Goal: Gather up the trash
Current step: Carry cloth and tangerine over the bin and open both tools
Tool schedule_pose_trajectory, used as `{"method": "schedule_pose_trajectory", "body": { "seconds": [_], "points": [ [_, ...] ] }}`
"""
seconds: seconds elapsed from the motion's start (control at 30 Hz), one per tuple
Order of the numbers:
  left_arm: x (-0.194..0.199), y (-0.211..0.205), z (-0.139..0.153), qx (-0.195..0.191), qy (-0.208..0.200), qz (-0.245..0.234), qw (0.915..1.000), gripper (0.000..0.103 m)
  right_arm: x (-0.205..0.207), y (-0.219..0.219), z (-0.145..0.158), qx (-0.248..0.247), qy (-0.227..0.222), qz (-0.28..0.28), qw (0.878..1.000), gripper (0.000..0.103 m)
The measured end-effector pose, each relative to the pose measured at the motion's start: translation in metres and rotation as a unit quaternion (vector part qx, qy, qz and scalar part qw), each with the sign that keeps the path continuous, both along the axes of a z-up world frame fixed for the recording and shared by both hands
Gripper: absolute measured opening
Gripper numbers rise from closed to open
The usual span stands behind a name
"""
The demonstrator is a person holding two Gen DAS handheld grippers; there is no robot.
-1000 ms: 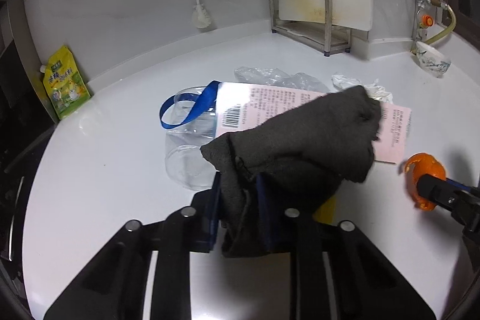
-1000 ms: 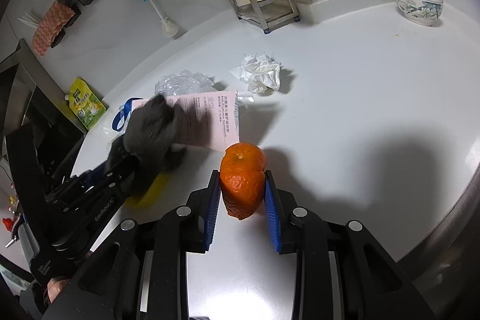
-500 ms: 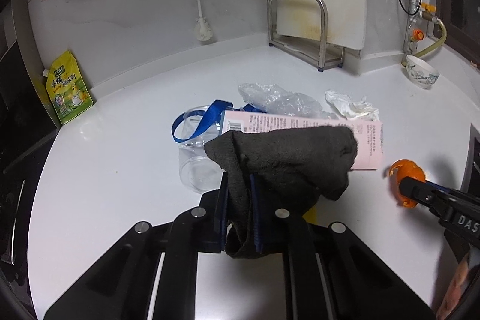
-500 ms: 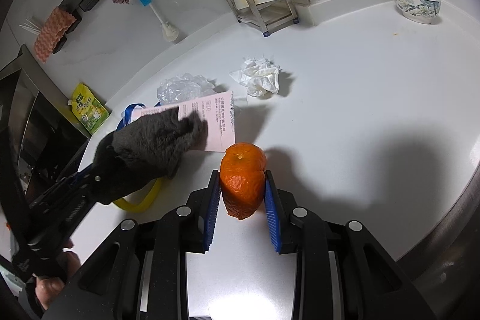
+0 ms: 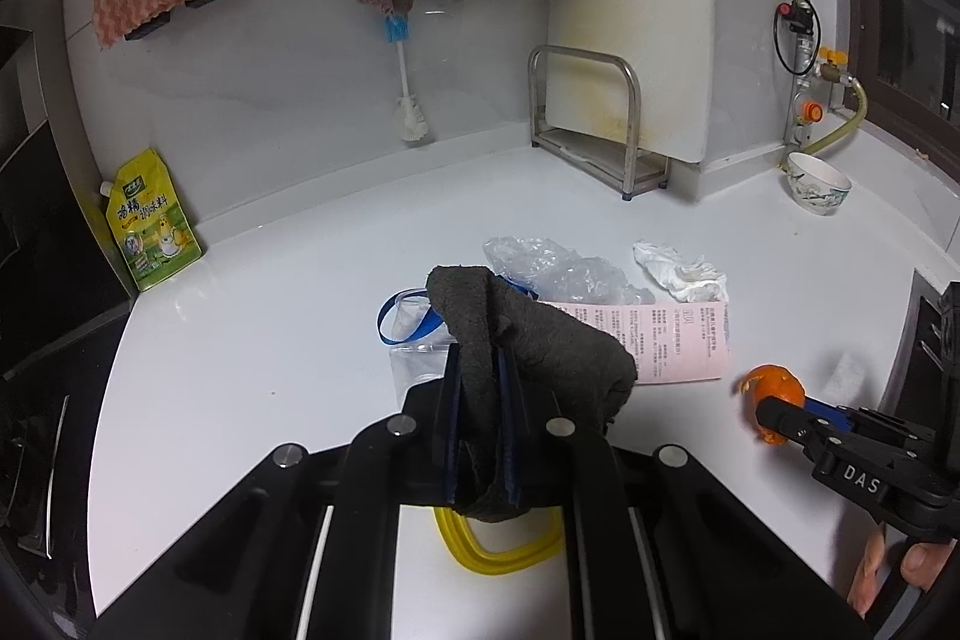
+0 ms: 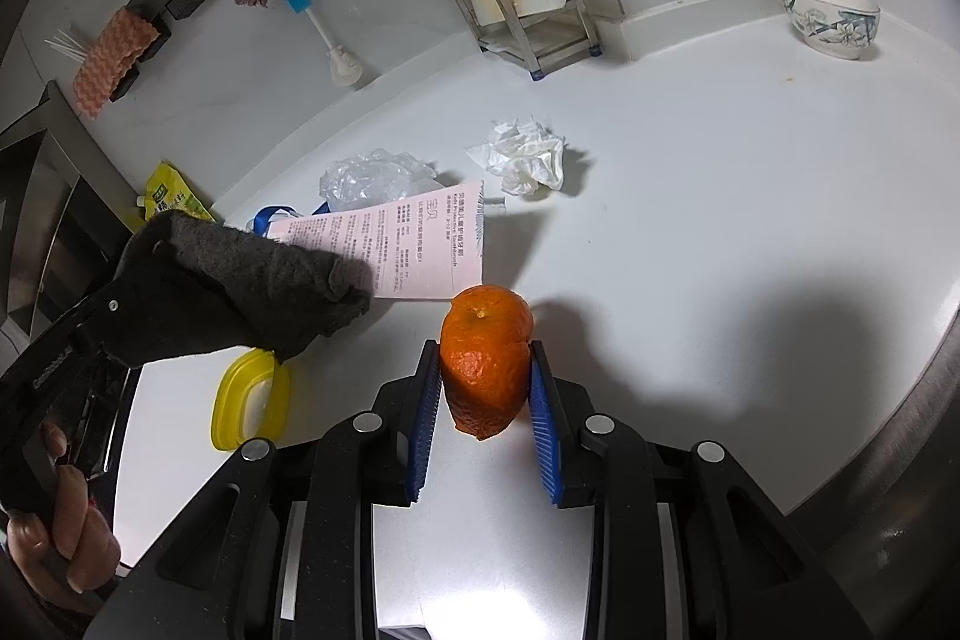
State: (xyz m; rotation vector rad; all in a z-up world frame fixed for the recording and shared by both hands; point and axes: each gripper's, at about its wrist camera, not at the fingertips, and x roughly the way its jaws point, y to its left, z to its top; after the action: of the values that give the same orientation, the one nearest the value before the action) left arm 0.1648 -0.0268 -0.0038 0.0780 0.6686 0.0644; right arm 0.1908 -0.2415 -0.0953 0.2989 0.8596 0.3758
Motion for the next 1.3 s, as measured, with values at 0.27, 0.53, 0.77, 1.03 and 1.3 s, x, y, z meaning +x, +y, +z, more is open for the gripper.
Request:
{"method": "schedule_pose_trajectory", "body": {
  "seconds": [0.27,0.53,0.77,1.03,1.3],
  "points": [
    [-0.026,0.002,0.013,-0.018,-0.006,-0.026,0.9995,0.011,-0.029,-0.007,0.018,-0.018,-0.035,-0.019,0.999,0.028],
    [-0.066,0.007,0.034,-0.032,-0.028,-0.051,0.9978,0.011,-0.089,-0.02,0.022,-0.023,-0.041,-0.053,0.997,0.028],
    [-0.116,0.007,0.031,-0.024,-0.029,-0.077,0.9963,0.011,-0.147,-0.009,0.025,-0.031,-0.049,-0.061,0.996,0.028],
    [-0.181,0.006,0.009,-0.031,-0.01,-0.112,0.9932,0.011,-0.21,0.014,0.018,-0.036,-0.04,-0.065,0.996,0.028],
    [-0.236,-0.002,-0.015,-0.038,0.01,-0.149,0.9881,0.011,-0.264,0.031,0.006,-0.041,-0.028,-0.074,0.996,0.028]
  ]
}}
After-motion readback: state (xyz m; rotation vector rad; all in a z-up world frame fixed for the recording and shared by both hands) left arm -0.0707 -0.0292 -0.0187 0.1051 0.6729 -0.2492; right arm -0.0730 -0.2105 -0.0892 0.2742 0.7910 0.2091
